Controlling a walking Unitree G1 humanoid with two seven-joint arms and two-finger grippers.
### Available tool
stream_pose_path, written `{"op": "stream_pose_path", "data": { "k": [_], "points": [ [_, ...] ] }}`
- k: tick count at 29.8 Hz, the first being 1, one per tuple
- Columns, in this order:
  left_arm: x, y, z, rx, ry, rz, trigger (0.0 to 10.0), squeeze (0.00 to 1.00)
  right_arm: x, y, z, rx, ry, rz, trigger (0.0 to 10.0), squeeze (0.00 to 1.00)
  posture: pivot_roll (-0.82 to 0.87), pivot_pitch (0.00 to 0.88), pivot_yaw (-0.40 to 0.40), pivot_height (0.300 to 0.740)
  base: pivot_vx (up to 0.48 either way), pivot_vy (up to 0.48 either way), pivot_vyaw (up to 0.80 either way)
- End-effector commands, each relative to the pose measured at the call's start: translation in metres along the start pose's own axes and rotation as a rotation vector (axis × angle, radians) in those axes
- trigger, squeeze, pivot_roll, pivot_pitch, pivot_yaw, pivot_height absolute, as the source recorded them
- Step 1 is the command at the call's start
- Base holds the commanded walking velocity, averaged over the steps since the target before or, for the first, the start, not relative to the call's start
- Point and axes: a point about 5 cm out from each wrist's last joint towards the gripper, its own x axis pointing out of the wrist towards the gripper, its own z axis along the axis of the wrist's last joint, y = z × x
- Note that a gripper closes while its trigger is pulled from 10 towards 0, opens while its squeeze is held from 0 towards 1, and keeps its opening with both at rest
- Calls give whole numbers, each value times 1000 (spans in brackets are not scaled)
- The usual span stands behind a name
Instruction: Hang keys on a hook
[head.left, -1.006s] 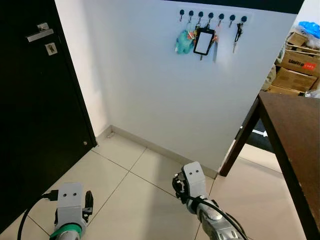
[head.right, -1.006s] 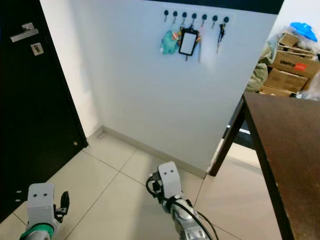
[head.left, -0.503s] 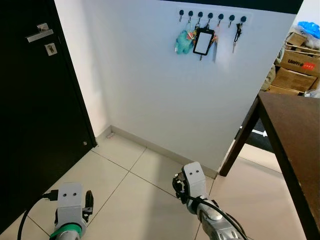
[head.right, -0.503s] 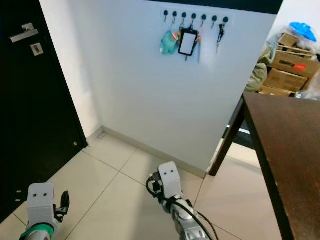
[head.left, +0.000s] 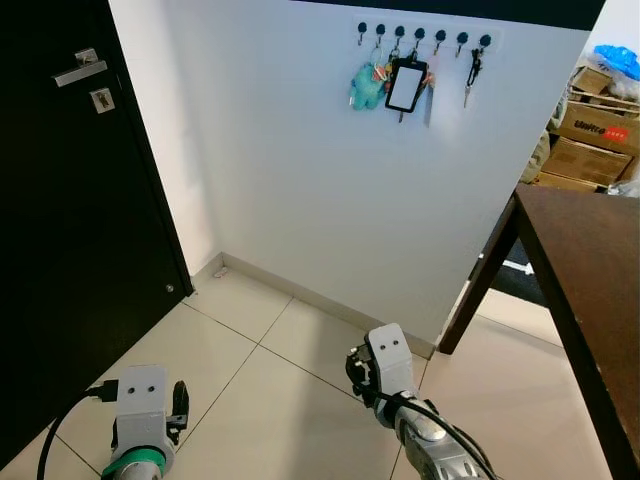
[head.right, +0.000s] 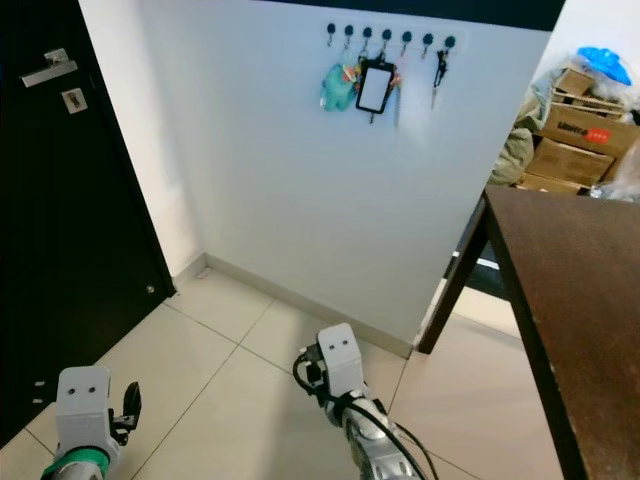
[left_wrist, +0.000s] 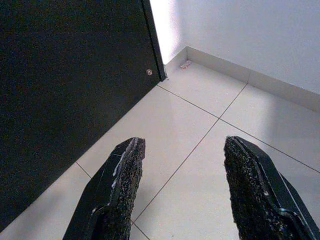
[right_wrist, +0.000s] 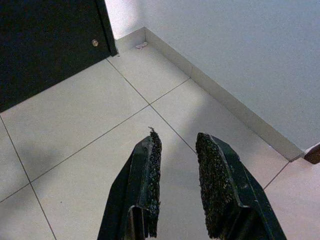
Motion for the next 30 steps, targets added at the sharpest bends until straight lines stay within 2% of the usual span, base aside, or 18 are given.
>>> {"op": "stream_pose_path", "data": {
  "k": [1, 23, 25, 30],
  "points": [
    [-4, 2, -8, 8, 24, 6, 10000, 0, -3, 1, -8, 12, 19, 0, 10000, 0, -117, 43, 80, 740, 0, 0, 0],
    [-4, 3, -10, 8, 27, 6, 10000, 0, -3, 2, -10, 11, 21, -1, 10000, 0, -129, 28, 84, 740, 0, 0, 0],
    [-4, 4, -12, 11, 30, 7, 10000, 0, -4, 3, -11, 15, 22, 0, 10000, 0, -130, 6, 93, 740, 0, 0, 0],
    [1, 8, -10, 25, 31, 5, 10000, 0, 0, 7, -8, 20, 23, -1, 10000, 0, -121, 18, 105, 740, 0, 0, 0]
  ]
}}
